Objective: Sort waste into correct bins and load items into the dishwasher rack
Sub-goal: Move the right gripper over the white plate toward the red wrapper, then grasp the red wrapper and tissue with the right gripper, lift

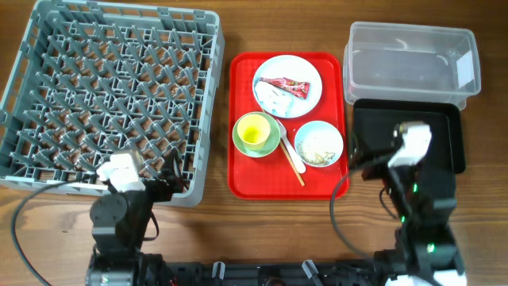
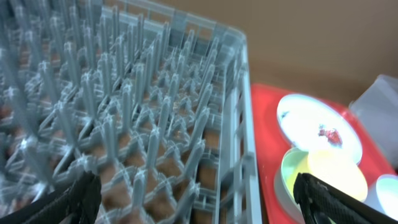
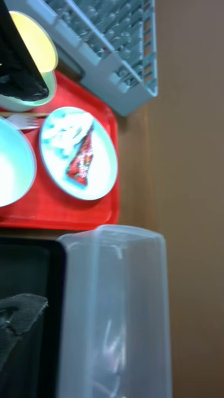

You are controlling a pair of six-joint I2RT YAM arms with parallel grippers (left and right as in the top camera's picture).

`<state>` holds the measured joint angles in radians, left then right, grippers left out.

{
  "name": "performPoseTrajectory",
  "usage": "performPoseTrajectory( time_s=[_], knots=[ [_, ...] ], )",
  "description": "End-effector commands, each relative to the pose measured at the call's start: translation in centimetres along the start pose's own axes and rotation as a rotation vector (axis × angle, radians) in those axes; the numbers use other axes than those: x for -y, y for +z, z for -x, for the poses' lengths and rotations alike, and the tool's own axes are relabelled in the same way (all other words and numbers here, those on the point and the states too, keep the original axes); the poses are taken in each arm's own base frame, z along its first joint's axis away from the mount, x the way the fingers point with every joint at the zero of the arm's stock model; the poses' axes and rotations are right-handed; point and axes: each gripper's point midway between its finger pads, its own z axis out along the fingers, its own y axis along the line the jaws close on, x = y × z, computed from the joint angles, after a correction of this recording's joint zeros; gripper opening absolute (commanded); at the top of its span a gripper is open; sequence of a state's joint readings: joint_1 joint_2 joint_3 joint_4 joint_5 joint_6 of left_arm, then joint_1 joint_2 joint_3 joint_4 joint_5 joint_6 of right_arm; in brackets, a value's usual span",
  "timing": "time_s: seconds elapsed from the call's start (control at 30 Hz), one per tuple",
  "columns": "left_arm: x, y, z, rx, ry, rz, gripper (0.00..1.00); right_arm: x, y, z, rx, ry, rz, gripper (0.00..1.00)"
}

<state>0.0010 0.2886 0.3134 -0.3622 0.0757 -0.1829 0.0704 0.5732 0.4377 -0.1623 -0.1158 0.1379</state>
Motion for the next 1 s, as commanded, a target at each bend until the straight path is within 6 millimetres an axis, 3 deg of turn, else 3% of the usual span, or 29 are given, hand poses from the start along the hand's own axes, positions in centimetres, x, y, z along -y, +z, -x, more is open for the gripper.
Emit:
performPoseTrajectory(
  time_s=[0.0, 0.1, 0.2, 0.3, 0.4, 0.53, 0.63, 0.7, 0.73, 0.8, 0.97],
  knots=[
    [0.8, 0.0, 3.3, -0.112, 0.012, 0.033, 1.00, -1.4, 1.6, 2.8, -0.079, 0.030, 0.060, 1.00],
    [1.0, 0.7, 4.2, -0.261, 0.002, 0.069, 1.00, -1.7, 4.1, 3.6, -0.232, 0.041, 0.065, 1.00],
    [0.9, 1.5, 4.0, -0.360, -0.005, 0.091, 1.00, -2.5, 5.7, 3.8, -0.343, -0.059, 0.126, 1.00],
    [0.9, 1.7, 3.8, -0.370, -0.006, 0.092, 1.00, -4.3, 5.8, 3.5, -0.366, 0.018, 0.229, 1.00],
    [0.9, 1.7, 3.8, -0.369, -0.006, 0.092, 1.00, -4.4, 6.8, 4.3, -0.333, -0.006, 0.236, 1.00],
    [0.9, 1.7, 3.8, -0.369, -0.007, 0.092, 1.00, -5.2, 9.0, 6.1, -0.424, -0.012, 0.248, 1.00],
    [0.9, 1.7, 3.8, -0.369, -0.007, 0.092, 1.00, -7.3, 12.2, 8.5, -0.508, -0.109, 0.261, 1.00],
    [0.9, 1.7, 3.8, -0.369, -0.007, 0.092, 1.00, -9.3, 14.3, 9.0, -0.541, -0.177, 0.296, 1.00],
    [0.9, 1.7, 3.8, -0.369, -0.006, 0.092, 1.00, -10.5, 16.9, 8.2, -0.569, -0.215, 0.285, 1.00],
    [0.9, 1.7, 3.8, -0.369, -0.006, 0.092, 1.00, -11.6, 19.4, 5.6, -0.605, -0.247, 0.276, 0.96],
    [0.9, 1.7, 3.8, -0.369, -0.007, 0.092, 1.00, -13.7, 24.0, -4.7, -0.799, -0.267, 0.268, 0.93]
  ],
)
